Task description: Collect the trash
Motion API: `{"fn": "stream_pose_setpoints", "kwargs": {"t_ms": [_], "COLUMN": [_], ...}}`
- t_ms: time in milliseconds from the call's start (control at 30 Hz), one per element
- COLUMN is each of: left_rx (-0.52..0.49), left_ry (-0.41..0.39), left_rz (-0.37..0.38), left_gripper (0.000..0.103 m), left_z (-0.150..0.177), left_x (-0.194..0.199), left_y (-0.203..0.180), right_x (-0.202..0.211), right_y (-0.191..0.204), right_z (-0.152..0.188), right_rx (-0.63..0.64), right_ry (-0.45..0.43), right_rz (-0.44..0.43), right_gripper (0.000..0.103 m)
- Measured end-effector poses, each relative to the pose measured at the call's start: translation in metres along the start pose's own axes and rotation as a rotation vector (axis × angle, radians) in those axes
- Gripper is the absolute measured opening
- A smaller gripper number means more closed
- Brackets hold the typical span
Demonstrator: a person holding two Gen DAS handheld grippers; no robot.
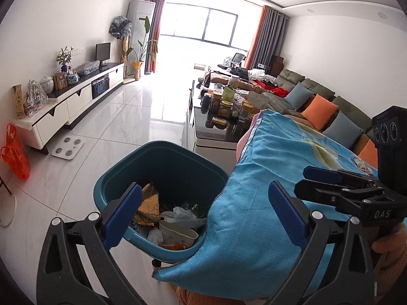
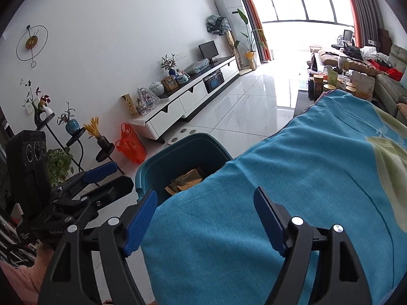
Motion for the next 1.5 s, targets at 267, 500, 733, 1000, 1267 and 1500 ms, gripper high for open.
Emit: {"fn": "stream_pose_setpoints", "kwargs": {"t_ms": [267,500,733,1000,1267,1500], "left_rx": [-0.048,-0.101,-0.164,-0.226,-0.279,-0.291], "left_ry": [-0.077,-0.157,-0.214,-0.258,-0.309,-0.330], "left_rz": [-0.004,0.082,0.103,0.157,0.177,0.174], "left_gripper": [0.097,0.097,0.097,0.097,0.097,0.097], "left_z": [0.006,0.004,0.005,0.009,0.009,0.010], "left_x": [0.028,0.043,0.054,0.060,0.069,0.077], "left_y": [-0.048,-0.101,-0.147,-0.196,-0.227,-0.230], "right_x": [0.074,0.132,0.183,0.226,0.251,0.267], "right_y": [-0.024,-0.058,-0.085,-0.100,-0.109,-0.105], "right_z": [0.025,0.055,0.086,0.109,0.123,0.128], "right_rx": [-0.023,-0.077,-0.139,-0.174,-0.196,-0.186], "right_ry": [-0.208,-0.333,-0.460,-0.573,-0.624,-0.673], "right_rz": [0.157,0.323,0.463,0.611,0.701,0.739], "right_gripper": [0.096,0.096,0.096,0.096,0.096,0.096]}}
Point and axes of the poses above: each gripper's, at about its wrist camera, not at the fingertips, and x roughly against the way its jaws point, y to its left, z to its underside, the point moved 6 cm from there along -x, roughly the way its jaws point, and after that the axes turned 6 degrees about -x, right-handed, at the moved point
